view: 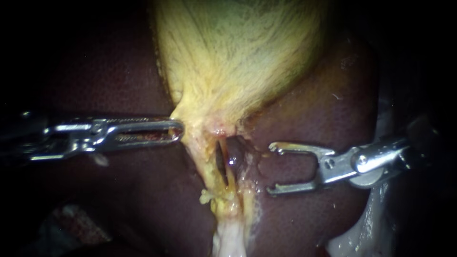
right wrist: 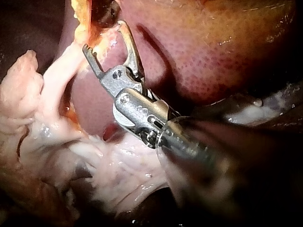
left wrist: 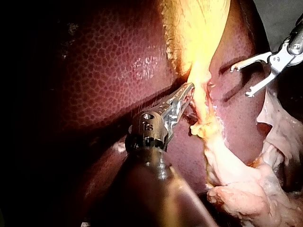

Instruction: Going back first clip left tube

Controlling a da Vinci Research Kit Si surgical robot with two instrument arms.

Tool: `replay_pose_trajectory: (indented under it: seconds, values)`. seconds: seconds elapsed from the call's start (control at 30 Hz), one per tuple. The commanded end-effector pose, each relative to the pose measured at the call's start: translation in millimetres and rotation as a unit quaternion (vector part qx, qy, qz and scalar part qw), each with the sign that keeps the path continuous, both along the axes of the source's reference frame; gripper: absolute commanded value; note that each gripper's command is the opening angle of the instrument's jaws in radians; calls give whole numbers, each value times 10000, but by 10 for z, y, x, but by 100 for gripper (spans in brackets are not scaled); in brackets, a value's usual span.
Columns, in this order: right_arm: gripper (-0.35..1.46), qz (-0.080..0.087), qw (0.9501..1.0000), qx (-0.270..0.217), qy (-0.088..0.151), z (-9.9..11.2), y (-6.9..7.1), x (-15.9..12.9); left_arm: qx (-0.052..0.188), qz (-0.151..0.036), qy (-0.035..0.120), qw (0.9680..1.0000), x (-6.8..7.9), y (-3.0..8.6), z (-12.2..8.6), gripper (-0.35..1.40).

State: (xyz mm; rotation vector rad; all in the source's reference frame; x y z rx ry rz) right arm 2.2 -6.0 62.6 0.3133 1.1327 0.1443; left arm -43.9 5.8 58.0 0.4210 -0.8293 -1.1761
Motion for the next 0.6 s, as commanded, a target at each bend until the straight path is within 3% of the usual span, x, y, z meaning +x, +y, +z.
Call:
replay_pose_trajectory:
  seconds: [0.03, 0.2, 0.3, 0.6]
  values:
    - [60, -29, 10000, -30, 0, -6, 1, 0, -3, -1, 1, 10000, -1, 0, 1, -23]
    - [60, -233, 9997, -18, 122, -16, 0, -2, -29, -15, 19, 10000, -7, -4, 11, -23]
    - [60, -253, 9996, -16, 135, -14, 0, -1, -69, -41, 31, 10000, -15, -9, 21, -23]
    - [60, -280, 9995, -72, 147, -14, -1, -3, 29, 168, 60, 9998, -61, -10, 74, -23]
